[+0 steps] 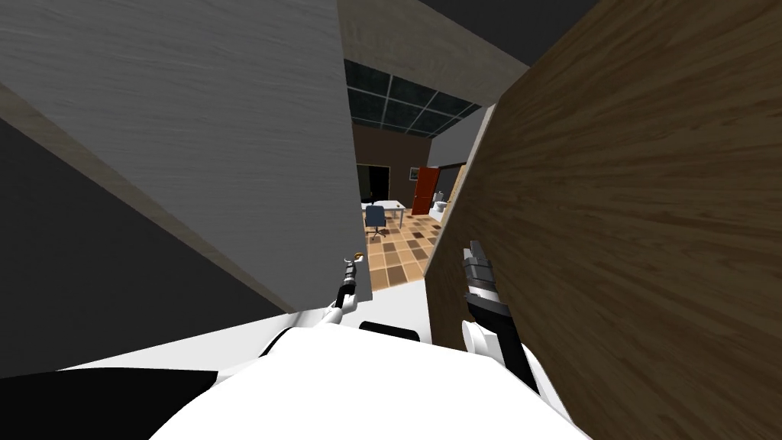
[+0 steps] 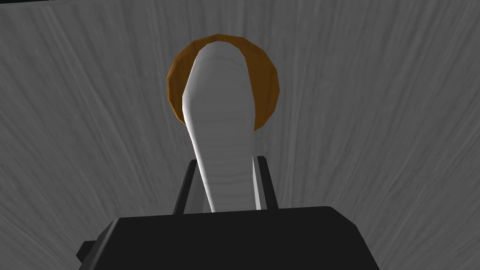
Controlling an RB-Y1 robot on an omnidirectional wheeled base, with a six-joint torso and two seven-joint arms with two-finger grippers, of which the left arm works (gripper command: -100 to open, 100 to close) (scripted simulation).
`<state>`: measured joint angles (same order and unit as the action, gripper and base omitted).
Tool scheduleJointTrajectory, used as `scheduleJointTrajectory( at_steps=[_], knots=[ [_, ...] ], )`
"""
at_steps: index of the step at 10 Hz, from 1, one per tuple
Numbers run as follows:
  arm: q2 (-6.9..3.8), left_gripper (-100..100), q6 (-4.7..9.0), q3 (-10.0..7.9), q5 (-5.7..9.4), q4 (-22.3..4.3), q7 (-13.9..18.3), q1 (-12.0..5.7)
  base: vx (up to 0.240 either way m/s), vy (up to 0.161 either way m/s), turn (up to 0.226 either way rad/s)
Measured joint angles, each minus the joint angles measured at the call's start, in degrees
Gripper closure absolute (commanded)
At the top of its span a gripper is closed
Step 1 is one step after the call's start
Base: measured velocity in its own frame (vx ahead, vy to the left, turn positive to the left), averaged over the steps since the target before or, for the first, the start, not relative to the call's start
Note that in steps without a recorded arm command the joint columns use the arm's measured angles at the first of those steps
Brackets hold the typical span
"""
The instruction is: Pull the door open
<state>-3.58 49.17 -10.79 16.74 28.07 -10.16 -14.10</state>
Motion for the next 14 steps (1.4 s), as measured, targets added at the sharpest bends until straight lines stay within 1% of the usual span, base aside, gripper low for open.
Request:
scheduleJointTrajectory(
  at_steps=[2,3,4,5,6,7,8,9,10,11,12,13,14],
  knots=[
    [-0.57,100,0.24,0.07,-1.28,-0.40,1.46,-0.18,-0.178,-0.037,0.069],
    [-0.84,100,0.22,0.15,-2.26,-0.10,2.50,0.33,-0.209,-0.025,0.046],
    [-1.32,100,0.30,0.14,-3.35,-0.70,3.77,0.27,-0.186,0.009,0.016],
    [-1.35,100,-0.27,0.19,-4.28,0.58,4.66,1.36,-0.163,0.011,-0.017],
    [-2.11,100,1.09,0.11,-5.32,-2.60,6.09,0.11,-0.105,0.010,-0.015],
    [-2.68,100,1.83,0.05,-5.82,-4.08,7.18,-0.36,-0.028,0.013,0.007],
    [-2.58,100,1.83,0.02,-5.99,-4.11,7.36,-0.11,0.010,0.006,0.001],
    [-2.35,100,1.41,0.09,-6.11,-2.81,7.20,0.81,0.013,0.001,0.006],
    [-2.38,100,0.77,0.11,-6.13,-1.50,7.15,1.34,-0.073,0.033,-0.100],
    [-2.85,100,-0.22,0.11,-7.33,0.79,8.15,2.39,-0.093,0.035,-0.114],
    [-3.52,100,0.07,0.00,-8.38,-0.03,9.48,1.84,-0.063,0.023,-0.074],
    [-3.99,100,1.22,-0.15,-9.17,-1.94,10.53,1.01,-0.061,0.022,-0.122],
    [-4.92,100,2.36,-0.34,-10.22,-4.66,11.96,-0.30,-0.042,0.024,-0.078]
  ],
)
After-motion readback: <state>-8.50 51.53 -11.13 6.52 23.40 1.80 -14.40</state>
